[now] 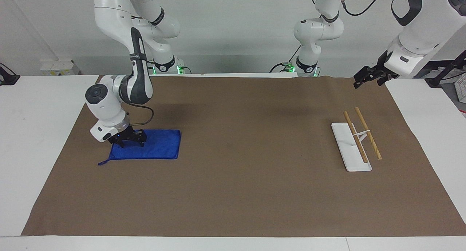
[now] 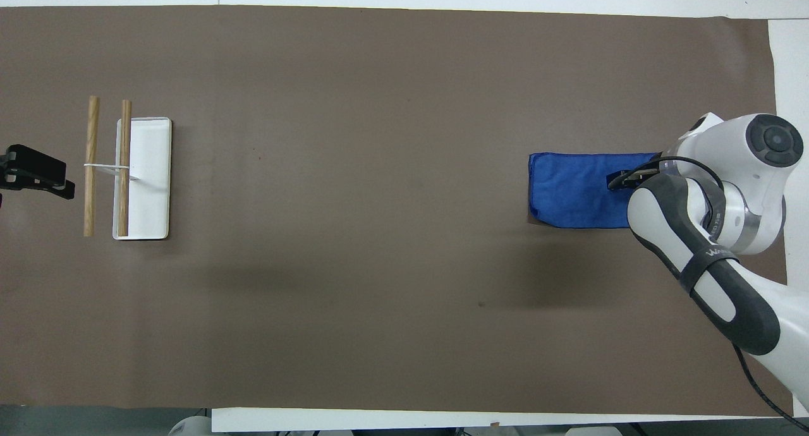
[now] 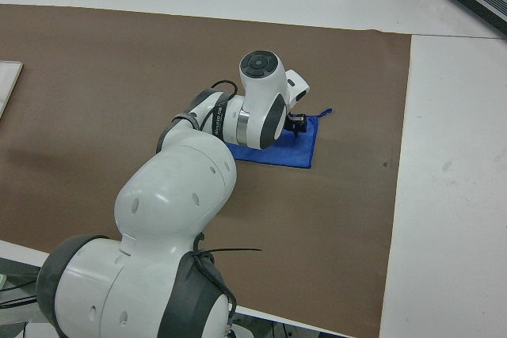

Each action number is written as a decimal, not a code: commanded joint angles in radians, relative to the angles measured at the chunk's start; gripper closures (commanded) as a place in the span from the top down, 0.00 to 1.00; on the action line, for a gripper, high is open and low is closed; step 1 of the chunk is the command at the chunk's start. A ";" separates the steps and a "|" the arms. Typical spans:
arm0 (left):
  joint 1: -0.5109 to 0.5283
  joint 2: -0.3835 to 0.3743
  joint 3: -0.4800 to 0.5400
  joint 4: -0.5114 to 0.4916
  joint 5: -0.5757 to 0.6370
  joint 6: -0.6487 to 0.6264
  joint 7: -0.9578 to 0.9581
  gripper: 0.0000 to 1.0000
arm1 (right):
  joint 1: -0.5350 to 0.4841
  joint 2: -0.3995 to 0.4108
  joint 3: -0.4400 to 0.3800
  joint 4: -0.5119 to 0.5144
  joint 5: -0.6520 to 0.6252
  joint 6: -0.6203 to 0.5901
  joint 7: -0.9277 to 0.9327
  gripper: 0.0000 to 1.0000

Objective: Right arm passes towel to left arm to hang
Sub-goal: 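Close the right gripper on the blue towel's edge, then lift the towel with the right gripper while the left gripper reaches toward it, then close the left gripper on the towel held by the right gripper, then open the right gripper to release the towel to the left gripper, then withdraw the right gripper while the left gripper carries the towel over the rack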

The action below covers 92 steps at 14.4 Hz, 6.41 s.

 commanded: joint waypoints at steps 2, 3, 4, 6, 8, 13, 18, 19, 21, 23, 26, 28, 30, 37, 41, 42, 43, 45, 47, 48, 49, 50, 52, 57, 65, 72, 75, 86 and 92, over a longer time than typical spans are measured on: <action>-0.002 -0.018 0.004 -0.024 0.005 0.018 0.003 1.00 | -0.002 -0.002 0.006 -0.021 -0.008 0.023 -0.012 0.76; -0.002 -0.018 0.004 -0.024 0.005 0.018 0.003 1.00 | -0.002 -0.003 0.006 -0.023 -0.008 0.022 -0.014 0.58; -0.002 -0.018 0.004 -0.024 0.005 0.018 0.003 1.00 | -0.002 -0.003 0.006 -0.023 -0.008 0.022 -0.018 0.40; -0.002 -0.018 0.004 -0.024 0.005 0.018 0.003 1.00 | -0.002 -0.003 0.006 -0.023 -0.008 0.019 -0.024 0.11; -0.002 -0.018 0.004 -0.024 0.005 0.018 0.003 1.00 | -0.002 -0.005 0.006 -0.020 -0.008 0.004 -0.017 0.00; -0.002 -0.018 0.004 -0.024 0.005 0.018 0.003 1.00 | -0.005 -0.036 0.084 0.107 0.009 -0.278 0.203 0.00; -0.002 -0.018 0.004 -0.024 0.005 0.018 0.003 1.00 | -0.005 -0.059 0.315 0.330 0.063 -0.581 0.804 0.00; -0.002 -0.018 0.004 -0.024 0.005 0.018 0.003 1.00 | -0.005 -0.057 0.366 0.367 0.117 -0.587 0.951 0.00; -0.002 -0.018 0.004 -0.024 0.005 0.018 0.003 1.00 | -0.003 -0.045 0.465 0.416 0.195 -0.563 1.173 0.00; -0.010 -0.018 0.003 -0.021 0.005 0.011 -0.004 1.00 | 0.006 -0.027 0.510 0.456 0.351 -0.477 1.340 0.00; -0.013 -0.034 -0.003 -0.077 -0.055 0.060 -0.224 1.00 | 0.015 -0.011 0.575 0.473 0.623 -0.327 1.447 0.00; 0.001 -0.099 0.003 -0.225 -0.257 0.198 -0.522 1.00 | 0.024 0.003 0.654 0.471 0.708 -0.162 1.546 0.00; -0.010 -0.127 0.001 -0.321 -0.362 0.328 -0.772 1.00 | 0.027 0.019 0.742 0.479 0.711 0.007 1.678 0.00; -0.042 -0.117 -0.006 -0.355 -0.503 0.472 -1.349 1.00 | 0.086 0.087 0.868 0.491 0.708 0.352 1.810 0.00; -0.085 -0.139 -0.006 -0.396 -0.503 0.470 -1.396 1.00 | 0.086 0.089 0.877 0.493 0.708 0.352 1.816 0.00; -0.091 -0.150 -0.006 -0.413 -0.503 0.467 -1.396 1.00 | 0.087 0.090 0.882 0.493 0.708 0.352 1.823 0.00; -0.099 -0.159 -0.006 -0.428 -0.503 0.465 -1.396 1.00 | 0.087 0.090 0.882 0.494 0.708 0.352 1.826 0.00; -0.105 -0.176 -0.006 -0.461 -0.503 0.475 -1.393 1.00 | 0.089 0.095 0.883 0.497 0.705 0.352 1.833 0.00; -0.105 -0.190 -0.009 -0.494 -0.503 0.545 -1.394 0.99 | 0.089 0.096 0.883 0.510 0.702 0.352 1.843 0.00; -0.105 -0.190 -0.011 -0.504 -0.505 0.592 -1.397 0.96 | 0.090 0.101 0.885 0.519 0.702 0.350 1.843 0.00; -0.112 -0.183 -0.011 -0.505 -0.514 0.619 -1.417 0.95 | 0.095 0.104 0.885 0.523 0.702 0.350 1.844 0.00; -0.129 -0.181 -0.011 -0.505 -0.515 0.623 -1.448 0.92 | 0.098 0.104 0.883 0.527 0.702 0.350 1.846 0.00; -0.143 -0.181 -0.011 -0.513 -0.515 0.652 -1.515 0.89 | 0.098 0.107 0.885 0.533 0.702 0.350 1.846 0.00; -0.160 -0.182 -0.011 -0.516 -0.515 0.653 -1.554 0.41 | 0.098 0.110 0.885 0.534 0.702 0.350 1.846 0.00; -0.159 -0.181 -0.008 -0.514 -0.512 0.648 -1.503 0.00 | 0.098 0.110 0.885 0.537 0.700 0.344 1.843 0.00; -0.157 -0.176 -0.008 -0.507 -0.511 0.656 -1.497 0.00 | 0.098 0.110 0.883 0.536 0.705 0.341 1.843 0.71; -0.148 -0.152 -0.006 -0.473 -0.505 0.691 -1.395 0.00 | 0.098 0.102 0.869 0.528 0.697 0.333 1.832 1.00; -0.093 -0.138 -0.003 -0.475 -0.476 0.794 -0.564 0.01 | 0.089 -0.077 0.653 0.220 0.659 0.321 0.830 1.00; -0.002 -0.112 -0.005 -0.488 -0.477 0.892 -0.362 0.00 | 0.090 -0.190 0.362 0.137 0.456 -0.079 0.375 1.00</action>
